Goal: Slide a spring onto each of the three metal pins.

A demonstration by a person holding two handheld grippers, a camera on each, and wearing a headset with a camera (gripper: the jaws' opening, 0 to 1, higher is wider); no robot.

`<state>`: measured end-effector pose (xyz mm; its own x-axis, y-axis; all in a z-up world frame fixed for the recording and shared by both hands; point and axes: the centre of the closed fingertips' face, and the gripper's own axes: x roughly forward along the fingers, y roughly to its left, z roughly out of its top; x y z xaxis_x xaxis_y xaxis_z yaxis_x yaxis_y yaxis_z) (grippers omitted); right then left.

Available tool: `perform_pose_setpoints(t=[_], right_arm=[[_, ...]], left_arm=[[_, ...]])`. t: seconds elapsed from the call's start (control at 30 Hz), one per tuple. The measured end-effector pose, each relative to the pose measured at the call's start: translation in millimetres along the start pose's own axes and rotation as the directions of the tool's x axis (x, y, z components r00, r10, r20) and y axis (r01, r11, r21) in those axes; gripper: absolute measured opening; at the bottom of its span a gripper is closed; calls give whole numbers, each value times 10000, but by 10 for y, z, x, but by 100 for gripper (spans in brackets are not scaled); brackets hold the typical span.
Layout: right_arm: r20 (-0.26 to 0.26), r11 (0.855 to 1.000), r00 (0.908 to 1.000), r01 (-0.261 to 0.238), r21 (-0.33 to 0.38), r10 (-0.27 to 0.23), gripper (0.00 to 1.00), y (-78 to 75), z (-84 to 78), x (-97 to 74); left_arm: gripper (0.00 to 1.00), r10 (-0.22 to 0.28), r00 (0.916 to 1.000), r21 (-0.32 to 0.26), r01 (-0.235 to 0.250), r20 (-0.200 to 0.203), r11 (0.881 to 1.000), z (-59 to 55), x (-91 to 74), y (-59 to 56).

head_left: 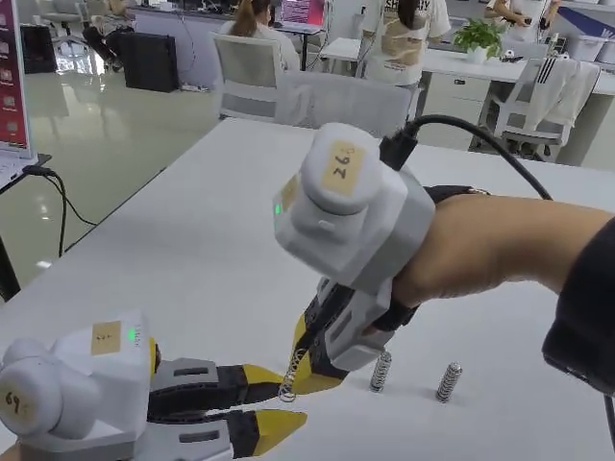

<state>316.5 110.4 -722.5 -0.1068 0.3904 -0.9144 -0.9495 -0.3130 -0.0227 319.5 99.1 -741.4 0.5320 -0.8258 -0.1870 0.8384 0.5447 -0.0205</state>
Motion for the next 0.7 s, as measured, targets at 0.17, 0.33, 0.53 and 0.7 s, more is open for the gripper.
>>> perform_pose_setpoints(t=[0.17, 0.33, 0.53, 0.7], right_arm=[[-197, 9987, 9990, 398, 325, -391, 8, -173, -141, -72], [-298, 9960, 9970, 733, 518, -718, 8, -325, -219, -111], [-452, 9895, 9912, 1270, 691, -1240, 8, -560, -294, -84], [-850, 9841, 9840, 1627, 706, -1566, 8, -747, -374, -14]], left_arm=[[15, 315, 9995, -187, -315, -13, 9993, -62, -54, 56], [21, 650, 9979, -268, -651, -38, 9975, -87, -119, 136], [25, 1057, 9943, -271, -1059, -103, 9940, -115, -177, 223], [29, 1192, 9924, -237, -1200, -307, 9925, -182, -189, 210]])
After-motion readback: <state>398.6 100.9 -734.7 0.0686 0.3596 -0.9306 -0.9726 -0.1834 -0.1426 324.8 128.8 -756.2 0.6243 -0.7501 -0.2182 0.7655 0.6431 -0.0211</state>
